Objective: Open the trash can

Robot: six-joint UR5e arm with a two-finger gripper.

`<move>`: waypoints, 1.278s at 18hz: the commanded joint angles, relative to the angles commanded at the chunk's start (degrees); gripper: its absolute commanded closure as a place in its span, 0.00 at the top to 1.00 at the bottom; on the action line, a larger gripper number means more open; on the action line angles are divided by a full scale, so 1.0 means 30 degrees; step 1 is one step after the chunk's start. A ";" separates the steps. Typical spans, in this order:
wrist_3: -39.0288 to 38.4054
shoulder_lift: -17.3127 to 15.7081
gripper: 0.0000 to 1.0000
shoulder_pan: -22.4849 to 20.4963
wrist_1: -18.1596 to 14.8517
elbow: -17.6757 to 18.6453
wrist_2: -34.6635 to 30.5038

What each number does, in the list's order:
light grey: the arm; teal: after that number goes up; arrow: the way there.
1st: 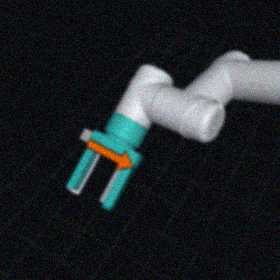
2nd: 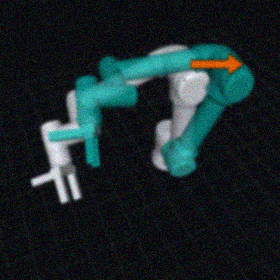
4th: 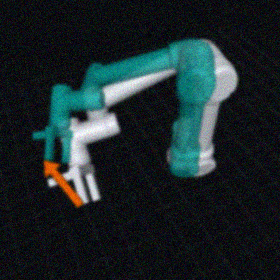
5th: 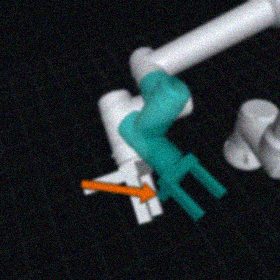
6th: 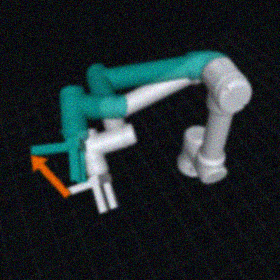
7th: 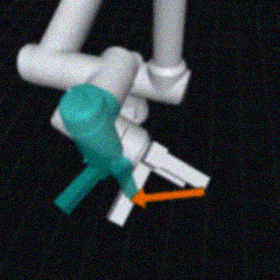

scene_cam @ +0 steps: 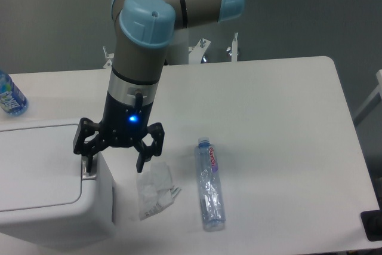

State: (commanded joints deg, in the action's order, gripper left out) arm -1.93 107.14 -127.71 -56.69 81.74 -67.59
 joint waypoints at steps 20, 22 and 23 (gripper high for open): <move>0.0671 -0.0322 1.00 -0.0525 0.0263 -0.1813 -0.0117; 0.1927 -0.0438 1.00 -0.1256 0.0205 -0.2487 -0.0146; 0.2601 -0.0468 1.00 -0.1637 0.0147 -0.2664 -0.0146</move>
State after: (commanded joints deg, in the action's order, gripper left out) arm 5.87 105.73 -132.62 -56.25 73.75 -68.03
